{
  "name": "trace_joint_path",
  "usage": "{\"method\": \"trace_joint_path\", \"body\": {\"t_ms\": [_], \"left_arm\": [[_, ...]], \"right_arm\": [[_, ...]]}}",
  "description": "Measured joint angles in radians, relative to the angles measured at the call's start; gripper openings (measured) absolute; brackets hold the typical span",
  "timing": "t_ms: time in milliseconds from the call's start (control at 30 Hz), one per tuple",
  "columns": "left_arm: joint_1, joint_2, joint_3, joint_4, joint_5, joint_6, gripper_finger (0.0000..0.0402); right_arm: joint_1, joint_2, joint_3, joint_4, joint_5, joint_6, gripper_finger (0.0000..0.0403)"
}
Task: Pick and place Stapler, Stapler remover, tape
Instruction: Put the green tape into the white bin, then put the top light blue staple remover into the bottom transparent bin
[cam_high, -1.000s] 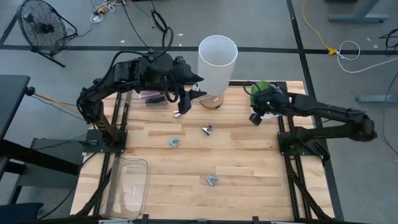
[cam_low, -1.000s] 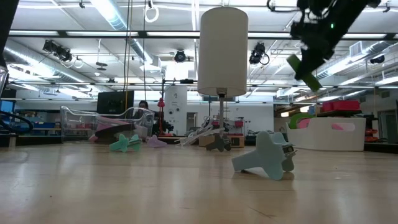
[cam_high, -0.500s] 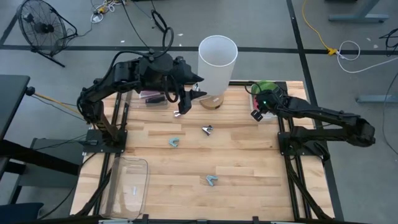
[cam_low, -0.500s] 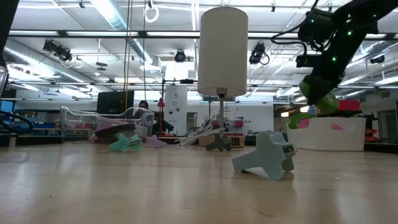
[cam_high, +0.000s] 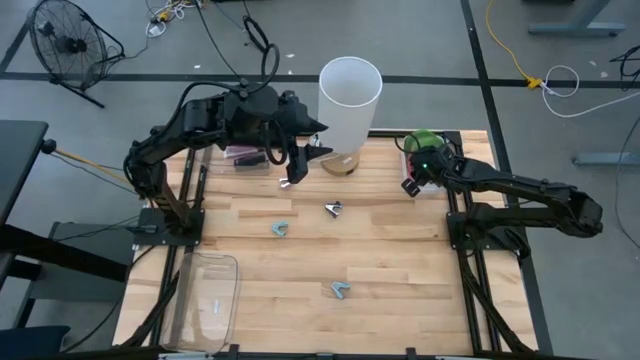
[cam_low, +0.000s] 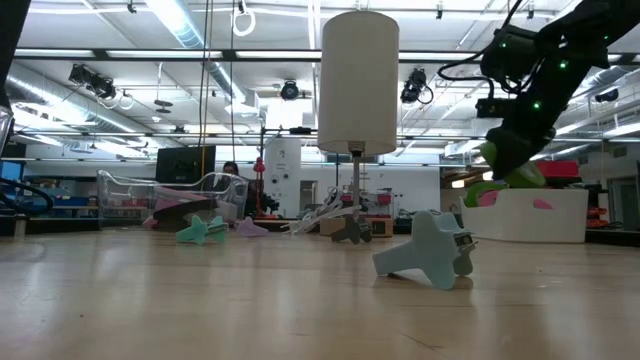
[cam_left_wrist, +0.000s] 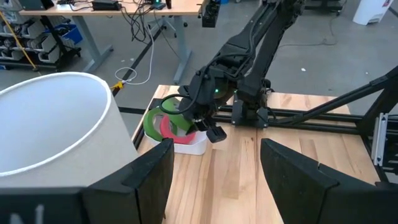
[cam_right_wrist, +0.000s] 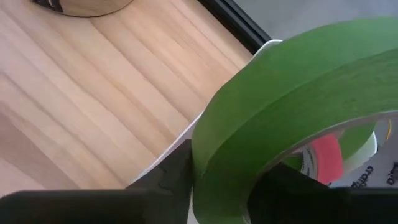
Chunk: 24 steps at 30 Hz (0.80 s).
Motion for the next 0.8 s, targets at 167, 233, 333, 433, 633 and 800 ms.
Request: {"method": "trace_joint_path", "body": {"t_ms": [167,233,333,433,633,800], "left_arm": [[0.000,0.000,0.000,0.000,0.000,0.000,0.0241],[0.000,0.000,0.000,0.000,0.000,0.000,0.0241],[0.000,0.000,0.000,0.000,0.000,0.000,0.0241],[0.000,0.000,0.000,-0.001,0.000,0.001,0.0241],[0.000,0.000,0.000,-0.001,0.000,0.002,0.0241],[0.000,0.000,0.000,-0.001,0.000,0.002,0.0241]], "right_arm": [[-0.009,0.000,0.000,0.003,0.003,0.066,0.0160],[-0.017,0.000,0.000,0.003,0.010,0.092,0.0183],[-0.028,0.000,0.000,0.006,0.009,0.103,0.0219],[-0.032,0.000,0.000,0.015,-0.009,0.104,0.0251],[-0.034,0.000,0.000,0.050,-0.019,0.123,0.0299],[-0.045,0.000,0.000,0.118,-0.090,0.176,0.0322]]}}
